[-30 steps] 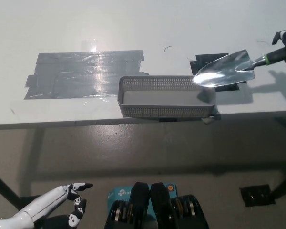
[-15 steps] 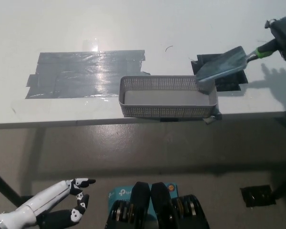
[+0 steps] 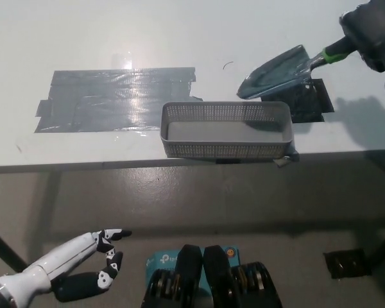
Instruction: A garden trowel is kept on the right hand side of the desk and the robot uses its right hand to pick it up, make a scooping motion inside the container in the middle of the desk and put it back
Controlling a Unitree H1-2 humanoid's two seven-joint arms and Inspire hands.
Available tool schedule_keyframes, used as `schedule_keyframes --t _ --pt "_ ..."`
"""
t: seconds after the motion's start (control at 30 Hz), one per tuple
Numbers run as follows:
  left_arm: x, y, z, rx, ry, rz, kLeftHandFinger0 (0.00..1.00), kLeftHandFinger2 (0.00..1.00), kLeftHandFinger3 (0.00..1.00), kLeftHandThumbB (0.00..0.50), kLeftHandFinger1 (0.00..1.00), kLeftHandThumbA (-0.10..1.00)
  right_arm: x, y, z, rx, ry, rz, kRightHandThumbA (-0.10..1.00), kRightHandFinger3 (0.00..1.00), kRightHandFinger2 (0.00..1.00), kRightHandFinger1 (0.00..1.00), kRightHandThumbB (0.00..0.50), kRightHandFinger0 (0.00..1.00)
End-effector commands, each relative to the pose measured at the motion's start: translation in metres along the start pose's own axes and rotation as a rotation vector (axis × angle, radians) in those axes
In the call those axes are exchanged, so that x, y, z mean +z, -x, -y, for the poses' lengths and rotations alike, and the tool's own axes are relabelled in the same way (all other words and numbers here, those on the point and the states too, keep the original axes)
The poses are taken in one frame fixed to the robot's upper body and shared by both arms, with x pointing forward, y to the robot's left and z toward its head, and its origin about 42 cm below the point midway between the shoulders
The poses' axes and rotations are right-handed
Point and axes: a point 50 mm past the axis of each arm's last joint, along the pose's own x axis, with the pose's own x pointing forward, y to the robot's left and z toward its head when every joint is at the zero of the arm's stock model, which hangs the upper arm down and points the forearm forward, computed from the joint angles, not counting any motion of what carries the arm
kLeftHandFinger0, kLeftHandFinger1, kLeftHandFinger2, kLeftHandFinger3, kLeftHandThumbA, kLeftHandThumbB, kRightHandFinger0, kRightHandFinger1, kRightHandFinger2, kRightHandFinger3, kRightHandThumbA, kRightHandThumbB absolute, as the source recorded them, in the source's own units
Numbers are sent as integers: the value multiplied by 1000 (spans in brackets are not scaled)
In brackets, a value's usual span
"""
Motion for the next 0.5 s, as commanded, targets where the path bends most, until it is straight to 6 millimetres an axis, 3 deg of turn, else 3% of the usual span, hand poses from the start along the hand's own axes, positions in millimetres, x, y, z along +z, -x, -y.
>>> schedule_keyframes --t 0.0,0.1,0.13,0.17,0.23,0.3,0.33,0.37,0.43,0.47 --pt "7 0 -10 1 -39 5 1000 992 1000 332 969 1000 -6 8 14 -134 92 -7 52 142 326 13 8 0" --pt "8 0 -11 6 -46 6 1000 990 1000 338 968 1000 -3 10 11 -129 75 7 31 78 407 26 5 0" --pt "9 0 -14 7 -52 7 1000 995 1000 317 972 1000 -4 8 4 -102 90 -3 19 225 457 63 13 0" --pt "9 0 -14 9 -54 8 1000 993 1000 313 971 1000 -5 8 1 -96 97 -5 -11 299 497 94 12 0" --pt "9 0 -15 11 -59 7 1000 993 1000 312 968 1000 -9 8 -4 -86 115 -12 -64 275 501 106 15 0" --pt "9 0 -16 17 -48 11 1000 989 1000 307 963 1000 -13 4 -9 -40 134 -43 -44 403 509 144 0 0" --pt "10 0 -16 18 -52 11 1000 989 1000 307 962 1000 -16 4 -10 -28 148 -54 -14 521 527 225 20 67" --pt "10 0 -16 18 -54 10 1000 988 1000 314 961 1000 -17 3 -11 -20 165 -56 -13 546 421 152 15 9" --pt "10 0 -16 18 -58 8 1000 988 1000 312 962 1000 -20 1 -16 -8 163 -55 -50 567 314 103 5 0" --pt "10 1 -16 18 -62 6 1000 988 1000 317 963 1000 -20 -1 -18 -7 169 -61 -57 511 236 21 5 0"
